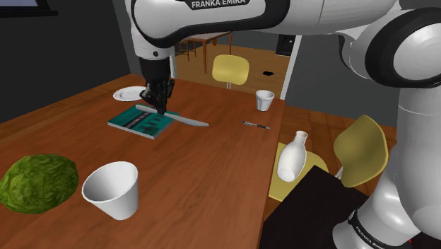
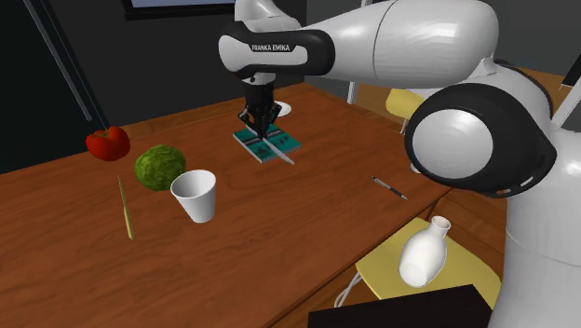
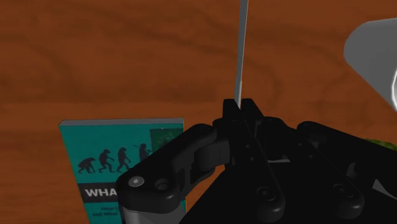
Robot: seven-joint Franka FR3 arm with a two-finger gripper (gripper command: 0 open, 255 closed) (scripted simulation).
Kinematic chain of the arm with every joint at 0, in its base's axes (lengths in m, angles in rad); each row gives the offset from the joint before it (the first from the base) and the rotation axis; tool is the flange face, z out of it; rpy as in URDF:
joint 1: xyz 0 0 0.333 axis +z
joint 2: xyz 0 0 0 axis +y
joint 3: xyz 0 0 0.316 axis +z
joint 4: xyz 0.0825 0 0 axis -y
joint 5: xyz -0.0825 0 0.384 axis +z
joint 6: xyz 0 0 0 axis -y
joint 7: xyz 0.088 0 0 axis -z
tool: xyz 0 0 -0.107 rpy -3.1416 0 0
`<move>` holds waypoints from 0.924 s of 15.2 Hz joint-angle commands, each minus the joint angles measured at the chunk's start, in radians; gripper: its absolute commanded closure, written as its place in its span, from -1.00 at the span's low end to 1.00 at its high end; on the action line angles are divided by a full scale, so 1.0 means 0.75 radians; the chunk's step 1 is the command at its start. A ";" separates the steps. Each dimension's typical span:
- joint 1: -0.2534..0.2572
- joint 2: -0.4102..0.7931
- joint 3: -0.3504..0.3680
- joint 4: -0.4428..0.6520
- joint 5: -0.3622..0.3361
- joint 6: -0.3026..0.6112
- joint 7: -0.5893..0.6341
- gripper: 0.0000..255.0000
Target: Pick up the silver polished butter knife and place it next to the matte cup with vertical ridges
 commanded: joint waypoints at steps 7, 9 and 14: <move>-0.187 -0.181 -0.058 -0.256 0.072 0.088 -0.231 1.00; -0.229 -0.210 -0.076 -0.296 0.086 0.101 -0.291 1.00; -0.326 -0.260 -0.128 -0.363 0.116 0.122 -0.442 1.00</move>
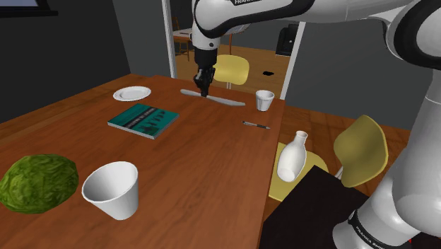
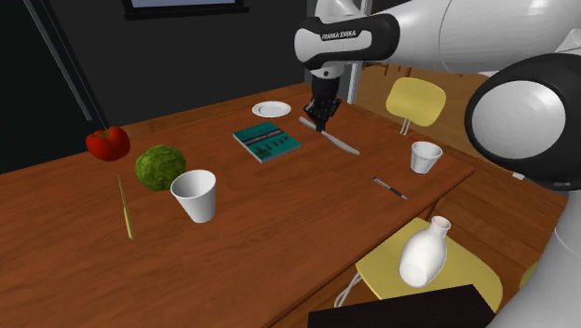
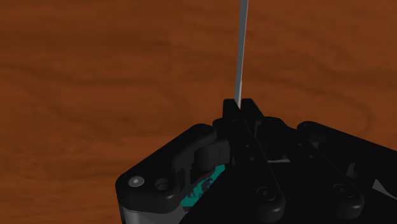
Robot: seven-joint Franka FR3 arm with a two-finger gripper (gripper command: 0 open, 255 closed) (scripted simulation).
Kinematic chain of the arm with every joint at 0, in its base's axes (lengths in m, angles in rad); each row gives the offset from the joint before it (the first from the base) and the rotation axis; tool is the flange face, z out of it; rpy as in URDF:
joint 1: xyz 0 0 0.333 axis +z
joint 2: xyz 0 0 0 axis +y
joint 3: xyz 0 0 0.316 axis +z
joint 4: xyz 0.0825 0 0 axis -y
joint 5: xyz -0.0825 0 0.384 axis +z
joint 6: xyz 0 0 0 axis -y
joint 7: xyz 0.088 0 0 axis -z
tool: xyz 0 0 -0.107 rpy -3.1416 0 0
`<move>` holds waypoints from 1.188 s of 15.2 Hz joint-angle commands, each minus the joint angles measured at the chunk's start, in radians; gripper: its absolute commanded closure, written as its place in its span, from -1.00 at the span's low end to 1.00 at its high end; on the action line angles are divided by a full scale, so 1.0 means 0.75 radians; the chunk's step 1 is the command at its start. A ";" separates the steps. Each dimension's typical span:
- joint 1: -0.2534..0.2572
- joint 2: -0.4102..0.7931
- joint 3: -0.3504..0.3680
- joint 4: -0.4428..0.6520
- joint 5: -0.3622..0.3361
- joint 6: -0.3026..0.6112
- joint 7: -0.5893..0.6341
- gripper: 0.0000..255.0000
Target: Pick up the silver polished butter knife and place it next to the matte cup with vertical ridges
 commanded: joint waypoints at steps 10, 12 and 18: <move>-0.202 -0.006 -0.120 -0.002 0.047 -0.001 -0.332 1.00; -0.238 0.009 -0.141 0.019 0.054 -0.007 -0.390 1.00; -0.345 0.086 -0.201 0.129 0.075 -0.041 -0.561 1.00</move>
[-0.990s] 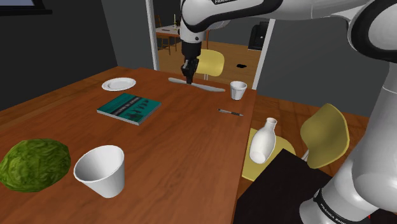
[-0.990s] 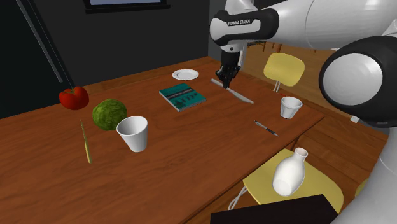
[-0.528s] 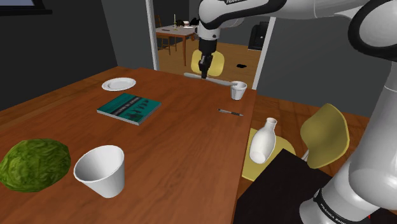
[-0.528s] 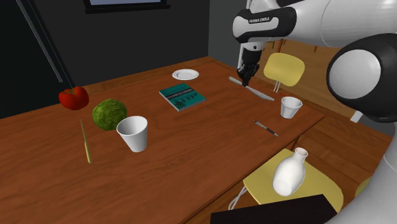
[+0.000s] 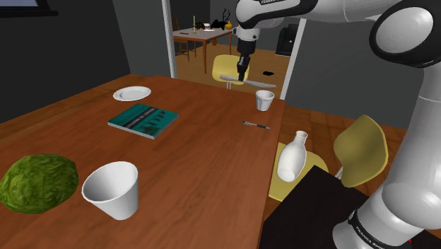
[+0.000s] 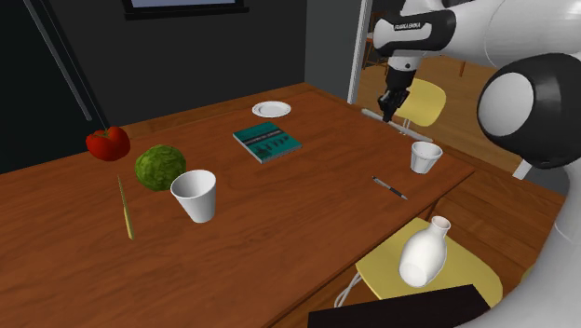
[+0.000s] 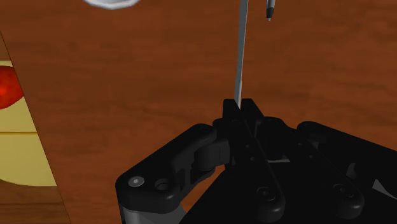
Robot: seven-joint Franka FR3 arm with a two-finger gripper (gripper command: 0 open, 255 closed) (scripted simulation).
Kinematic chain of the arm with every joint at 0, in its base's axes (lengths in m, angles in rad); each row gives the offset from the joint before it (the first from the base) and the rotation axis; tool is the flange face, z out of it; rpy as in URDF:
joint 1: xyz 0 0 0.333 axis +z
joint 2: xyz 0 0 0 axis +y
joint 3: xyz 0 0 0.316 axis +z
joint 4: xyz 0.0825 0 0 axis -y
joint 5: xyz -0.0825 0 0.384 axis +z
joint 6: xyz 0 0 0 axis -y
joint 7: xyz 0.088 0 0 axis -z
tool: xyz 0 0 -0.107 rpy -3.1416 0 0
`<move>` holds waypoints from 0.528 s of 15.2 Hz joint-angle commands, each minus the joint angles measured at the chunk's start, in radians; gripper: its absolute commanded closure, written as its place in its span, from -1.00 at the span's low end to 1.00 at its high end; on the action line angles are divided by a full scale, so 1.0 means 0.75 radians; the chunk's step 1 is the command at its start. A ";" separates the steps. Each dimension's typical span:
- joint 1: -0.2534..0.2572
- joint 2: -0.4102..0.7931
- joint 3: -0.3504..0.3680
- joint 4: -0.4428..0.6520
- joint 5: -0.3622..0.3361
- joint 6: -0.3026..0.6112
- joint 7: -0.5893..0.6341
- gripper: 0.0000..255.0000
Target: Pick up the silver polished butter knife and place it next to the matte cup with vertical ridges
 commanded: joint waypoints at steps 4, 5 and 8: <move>-0.091 0.097 -0.045 0.135 0.020 -0.041 -0.139 1.00; -0.109 0.120 -0.053 0.171 0.024 -0.053 -0.165 1.00; -0.166 0.203 -0.075 0.296 0.037 -0.097 -0.242 1.00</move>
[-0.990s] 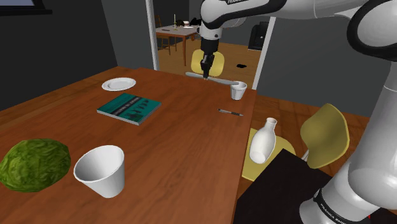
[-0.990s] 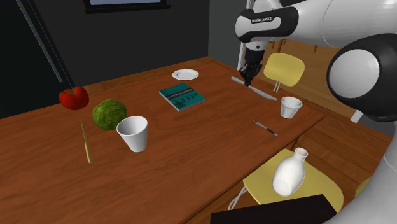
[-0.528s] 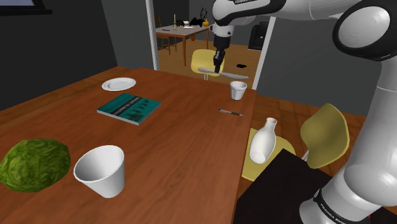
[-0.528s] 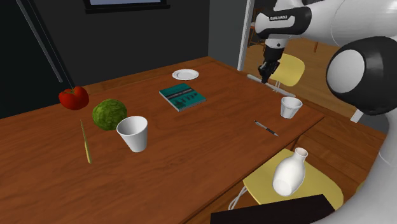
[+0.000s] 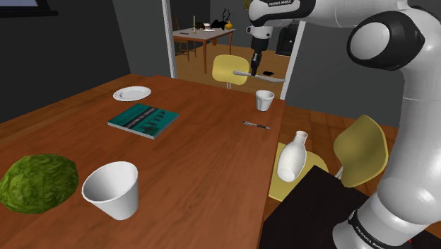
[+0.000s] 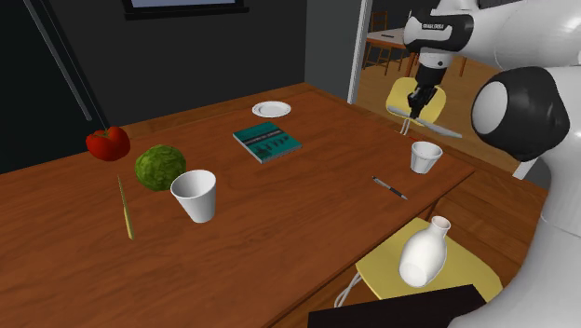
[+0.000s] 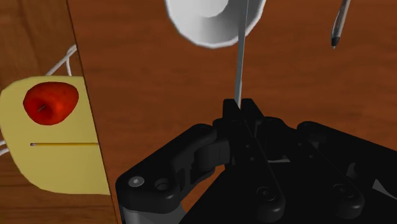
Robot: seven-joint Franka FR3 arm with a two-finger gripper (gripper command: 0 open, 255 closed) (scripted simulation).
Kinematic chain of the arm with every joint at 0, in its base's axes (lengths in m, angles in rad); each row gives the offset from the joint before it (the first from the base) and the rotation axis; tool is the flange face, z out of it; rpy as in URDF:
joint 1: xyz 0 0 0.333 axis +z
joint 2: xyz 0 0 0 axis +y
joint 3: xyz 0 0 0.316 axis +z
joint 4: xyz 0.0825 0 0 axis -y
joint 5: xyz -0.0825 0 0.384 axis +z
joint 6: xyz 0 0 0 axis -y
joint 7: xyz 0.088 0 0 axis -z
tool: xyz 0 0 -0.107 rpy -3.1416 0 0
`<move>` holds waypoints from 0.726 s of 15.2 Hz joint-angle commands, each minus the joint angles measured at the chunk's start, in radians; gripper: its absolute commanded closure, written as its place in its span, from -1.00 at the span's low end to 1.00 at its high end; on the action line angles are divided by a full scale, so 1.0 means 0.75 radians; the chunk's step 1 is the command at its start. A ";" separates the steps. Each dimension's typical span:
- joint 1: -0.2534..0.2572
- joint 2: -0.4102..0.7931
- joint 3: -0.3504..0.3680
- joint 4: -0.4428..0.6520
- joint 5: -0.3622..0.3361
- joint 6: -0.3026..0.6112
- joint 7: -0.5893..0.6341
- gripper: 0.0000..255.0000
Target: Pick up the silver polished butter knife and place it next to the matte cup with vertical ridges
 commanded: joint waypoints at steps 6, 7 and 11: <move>-0.141 0.270 -0.037 0.424 0.033 -0.160 -0.166 1.00; -0.163 0.328 -0.040 0.521 0.038 -0.199 -0.186 1.00; -0.214 0.477 -0.043 0.737 0.048 -0.268 -0.230 1.00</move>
